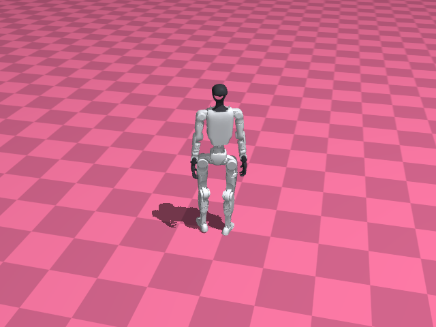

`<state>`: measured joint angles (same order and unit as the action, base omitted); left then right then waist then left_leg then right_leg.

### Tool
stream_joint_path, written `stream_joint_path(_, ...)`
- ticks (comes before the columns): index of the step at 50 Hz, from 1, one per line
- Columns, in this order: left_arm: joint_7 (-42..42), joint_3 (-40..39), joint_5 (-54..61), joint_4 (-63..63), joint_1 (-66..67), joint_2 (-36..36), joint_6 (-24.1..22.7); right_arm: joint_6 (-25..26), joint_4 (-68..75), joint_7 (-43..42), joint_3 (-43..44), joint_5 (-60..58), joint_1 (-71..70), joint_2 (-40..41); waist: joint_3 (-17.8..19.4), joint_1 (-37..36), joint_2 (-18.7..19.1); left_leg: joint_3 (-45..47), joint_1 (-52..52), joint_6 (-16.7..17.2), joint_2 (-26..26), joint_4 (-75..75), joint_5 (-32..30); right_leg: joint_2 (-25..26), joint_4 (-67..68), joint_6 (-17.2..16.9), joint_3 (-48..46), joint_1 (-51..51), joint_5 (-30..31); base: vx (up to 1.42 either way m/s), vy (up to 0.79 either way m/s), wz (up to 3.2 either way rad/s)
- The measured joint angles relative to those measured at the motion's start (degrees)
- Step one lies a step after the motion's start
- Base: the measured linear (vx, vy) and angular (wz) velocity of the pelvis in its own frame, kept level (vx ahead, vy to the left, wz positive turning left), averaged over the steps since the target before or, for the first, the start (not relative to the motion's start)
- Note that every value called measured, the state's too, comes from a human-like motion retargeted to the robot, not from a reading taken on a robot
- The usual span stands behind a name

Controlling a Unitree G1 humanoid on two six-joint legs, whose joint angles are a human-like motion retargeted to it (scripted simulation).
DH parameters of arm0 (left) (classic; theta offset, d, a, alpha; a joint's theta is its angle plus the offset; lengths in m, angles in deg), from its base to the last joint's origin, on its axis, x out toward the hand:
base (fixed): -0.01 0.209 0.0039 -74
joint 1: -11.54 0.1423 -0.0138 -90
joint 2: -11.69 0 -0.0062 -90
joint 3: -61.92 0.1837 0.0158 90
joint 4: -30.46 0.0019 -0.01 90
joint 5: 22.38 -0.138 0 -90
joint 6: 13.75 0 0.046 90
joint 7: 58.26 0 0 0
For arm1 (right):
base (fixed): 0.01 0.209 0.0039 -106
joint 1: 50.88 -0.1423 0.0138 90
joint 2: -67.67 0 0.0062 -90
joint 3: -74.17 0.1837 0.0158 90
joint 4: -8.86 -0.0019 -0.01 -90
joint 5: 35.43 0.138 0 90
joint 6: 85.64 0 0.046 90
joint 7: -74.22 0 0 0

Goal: Upper body actions

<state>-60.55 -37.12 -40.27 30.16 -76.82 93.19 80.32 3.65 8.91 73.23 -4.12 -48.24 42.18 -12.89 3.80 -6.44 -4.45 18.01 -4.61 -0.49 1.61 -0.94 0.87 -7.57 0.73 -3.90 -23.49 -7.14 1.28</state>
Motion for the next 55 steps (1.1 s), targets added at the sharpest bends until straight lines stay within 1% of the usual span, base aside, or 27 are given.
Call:
stream_joint_path(24,-0.3,-0.1,0.4,-0.5,-0.1,-0.1,-0.1,-0.1,1.2,0.8,-0.3,-0.7,-0.1,0.4,-0.5,1.7,-0.5,0.5,0.1,0.1,-0.7,0.4,0.2,0.6,0.2,0.3,0.9,0.4,1.1,-0.06,-0.16,-0.04)
stream_joint_path(42,-0.5,-0.1,0.2,-0.4,0.2,-0.1,0.0,0.0,2.0,1.2,-0.6,-1.0,0.1,0.4,-0.6,2.8,0.4,1.1,-0.2,0.1,-1.2,0.6,0.8,0.8,0.4,0.3,2.1,0.7,1.9,-0.03,-0.01,-0.03)
stream_joint_path(55,-0.6,-0.4,0.4,-0.9,0.1,0.1,0.0,0.0,2.4,1.2,-0.8,-0.9,0.2,0.0,-0.8,2.2,0.6,0.6,0.5,-0.1,-0.8,0.8,0.7,0.5,0.3,0.0,1.3,0.4,1.9,0.00,0.00,0.00)
